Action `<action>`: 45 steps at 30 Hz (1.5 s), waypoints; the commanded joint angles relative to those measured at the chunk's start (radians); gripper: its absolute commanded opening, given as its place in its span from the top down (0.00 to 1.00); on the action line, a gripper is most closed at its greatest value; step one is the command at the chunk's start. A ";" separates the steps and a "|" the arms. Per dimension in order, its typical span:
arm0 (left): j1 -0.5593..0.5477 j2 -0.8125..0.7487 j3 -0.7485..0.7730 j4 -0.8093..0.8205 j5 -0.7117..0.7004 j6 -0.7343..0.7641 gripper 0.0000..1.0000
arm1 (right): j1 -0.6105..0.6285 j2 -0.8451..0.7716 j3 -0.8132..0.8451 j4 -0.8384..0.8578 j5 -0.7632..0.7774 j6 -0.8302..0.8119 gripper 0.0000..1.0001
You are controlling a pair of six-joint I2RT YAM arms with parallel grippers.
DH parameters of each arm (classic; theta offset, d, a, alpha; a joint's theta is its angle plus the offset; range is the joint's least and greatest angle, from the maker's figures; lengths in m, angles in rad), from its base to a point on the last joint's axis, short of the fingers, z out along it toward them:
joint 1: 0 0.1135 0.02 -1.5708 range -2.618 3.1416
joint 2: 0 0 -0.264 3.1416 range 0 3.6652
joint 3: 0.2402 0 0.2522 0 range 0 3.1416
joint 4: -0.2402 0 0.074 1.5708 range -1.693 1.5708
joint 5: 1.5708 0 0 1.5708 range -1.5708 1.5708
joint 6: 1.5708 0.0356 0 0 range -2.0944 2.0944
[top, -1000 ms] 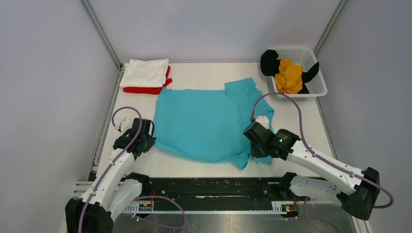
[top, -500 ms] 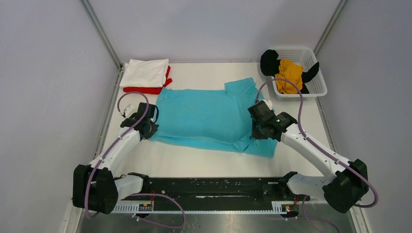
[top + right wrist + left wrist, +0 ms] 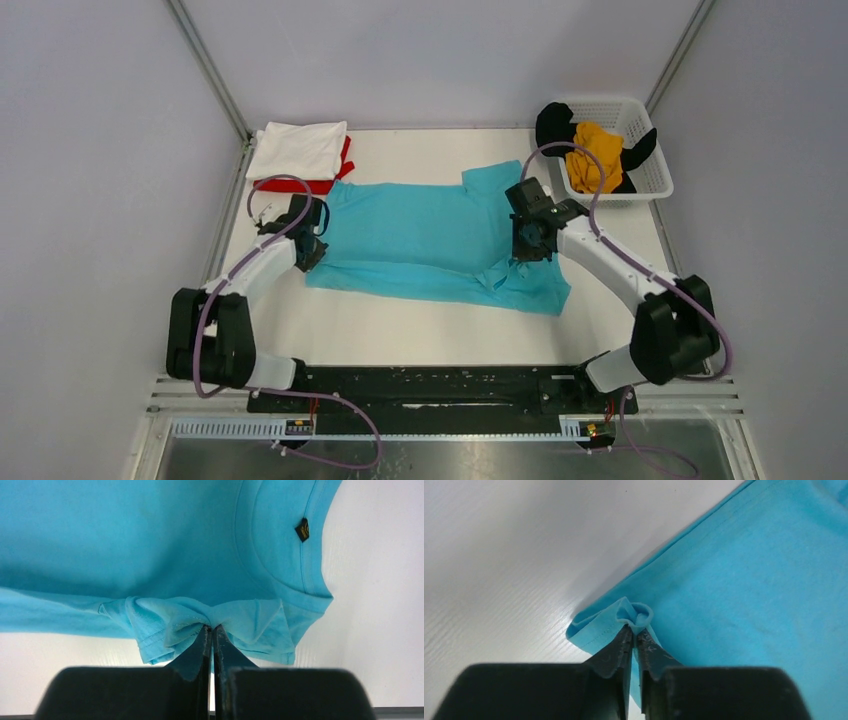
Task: Fold and stack the t-shirts
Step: Fold the flattened tshirt in 1/3 of the way
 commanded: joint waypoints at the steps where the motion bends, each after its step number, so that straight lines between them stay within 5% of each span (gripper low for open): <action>1: 0.021 0.085 0.081 0.061 -0.027 0.026 0.84 | -0.046 0.139 0.108 0.045 -0.020 -0.034 0.93; 4: 0.041 0.160 0.130 0.077 0.014 0.045 0.66 | -0.084 0.265 0.208 0.068 -0.034 -0.049 0.77; 6: 0.051 0.177 0.163 0.068 0.033 0.055 0.34 | -0.102 0.342 0.309 0.060 -0.048 -0.067 0.46; 9: 0.052 0.145 0.178 0.058 0.060 0.075 0.03 | -0.107 0.389 0.386 -0.010 -0.012 -0.056 0.21; 11: 0.052 0.096 0.158 0.058 0.073 0.091 0.01 | -0.107 0.335 0.330 0.013 -0.014 -0.045 0.02; 15: 0.052 -0.013 0.080 0.077 0.140 0.124 0.01 | -0.107 0.172 0.117 0.109 -0.070 -0.015 0.00; 22: 0.053 -0.105 -0.054 0.159 0.260 0.137 0.01 | -0.094 0.036 -0.210 0.397 -0.454 0.066 0.01; 35: 0.052 -0.170 -0.073 0.139 0.270 0.141 0.01 | -0.041 0.413 0.223 0.381 -0.382 0.102 0.01; 45: 0.046 -0.085 -0.071 0.294 0.462 0.149 0.01 | -0.042 0.178 -0.023 0.388 -0.257 0.133 0.00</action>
